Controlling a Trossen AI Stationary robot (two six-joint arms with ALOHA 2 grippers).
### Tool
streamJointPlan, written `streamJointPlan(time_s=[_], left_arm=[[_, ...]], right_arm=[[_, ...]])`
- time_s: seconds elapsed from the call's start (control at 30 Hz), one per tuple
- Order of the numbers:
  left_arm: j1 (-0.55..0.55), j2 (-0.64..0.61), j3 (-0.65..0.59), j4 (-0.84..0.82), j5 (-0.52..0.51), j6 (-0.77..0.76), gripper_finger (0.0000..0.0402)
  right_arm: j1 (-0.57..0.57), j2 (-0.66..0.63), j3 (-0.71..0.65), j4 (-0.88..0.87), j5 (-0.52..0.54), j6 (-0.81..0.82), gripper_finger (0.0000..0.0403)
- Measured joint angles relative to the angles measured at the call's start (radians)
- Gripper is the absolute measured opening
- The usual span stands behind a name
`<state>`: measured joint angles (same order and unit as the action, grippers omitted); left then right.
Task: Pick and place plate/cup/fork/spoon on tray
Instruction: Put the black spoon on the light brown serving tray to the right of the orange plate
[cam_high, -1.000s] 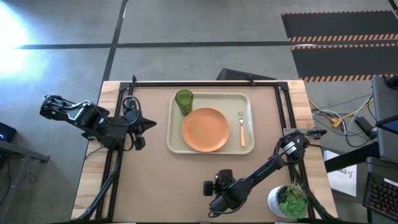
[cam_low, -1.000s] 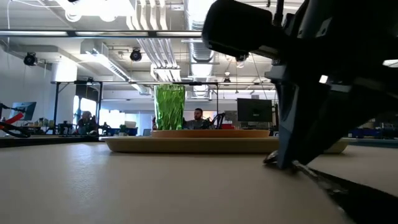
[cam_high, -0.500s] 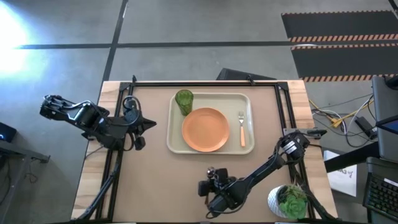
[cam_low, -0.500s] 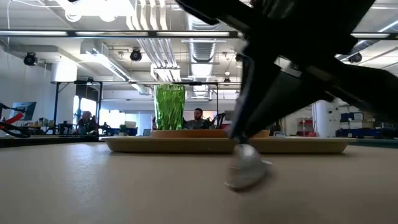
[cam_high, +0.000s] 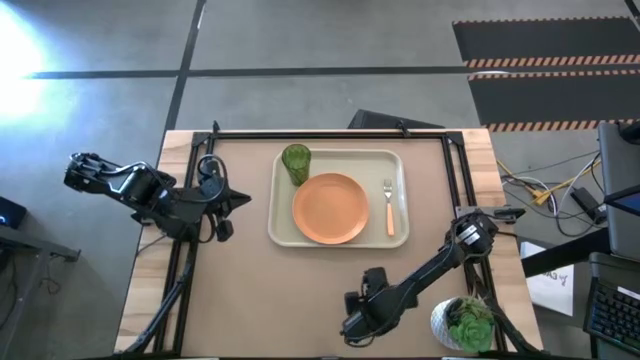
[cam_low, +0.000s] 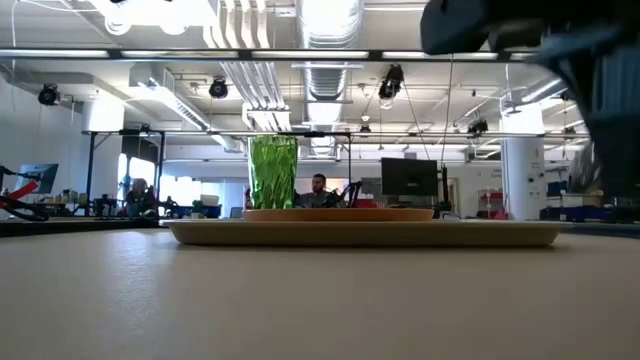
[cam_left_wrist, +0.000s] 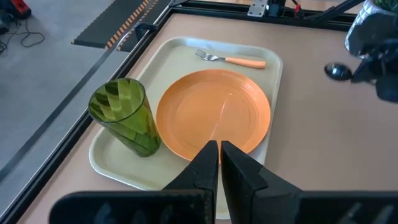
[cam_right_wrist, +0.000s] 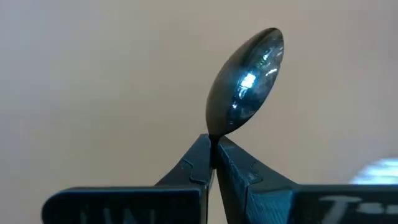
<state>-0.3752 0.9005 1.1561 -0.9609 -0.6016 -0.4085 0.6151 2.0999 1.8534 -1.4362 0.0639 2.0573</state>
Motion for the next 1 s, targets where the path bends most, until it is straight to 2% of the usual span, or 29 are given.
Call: streamJointPlan(time_s=[0.13, 0.27, 0.43, 0.5, 1.0], left_arm=[[0.000, 0.000, 0.000, 0.000, 0.000, 0.001, 0.0000], [0.000, 0.000, 0.000, 0.000, 0.000, 0.001, 0.0000], [0.000, 0.000, 0.000, 0.001, 0.000, 0.003, 0.0000], [0.000, 0.000, 0.000, 0.001, 0.000, 0.003, 0.0000], [0.000, 0.000, 0.000, 0.001, 0.000, 0.002, 0.0000]], right_arm=[[0.000, 0.000, 0.085, -0.130, -0.013, -0.001, 0.0007], [0.000, 0.000, 0.082, -0.128, -0.019, -0.032, 0.0007], [0.000, 0.015, -0.002, -0.065, -0.174, -0.118, 0.0008], [0.000, 0.015, -0.029, -0.028, -0.201, -0.129, 0.0008], [0.000, 0.015, -0.046, 0.038, -0.158, -0.095, 0.0009]])
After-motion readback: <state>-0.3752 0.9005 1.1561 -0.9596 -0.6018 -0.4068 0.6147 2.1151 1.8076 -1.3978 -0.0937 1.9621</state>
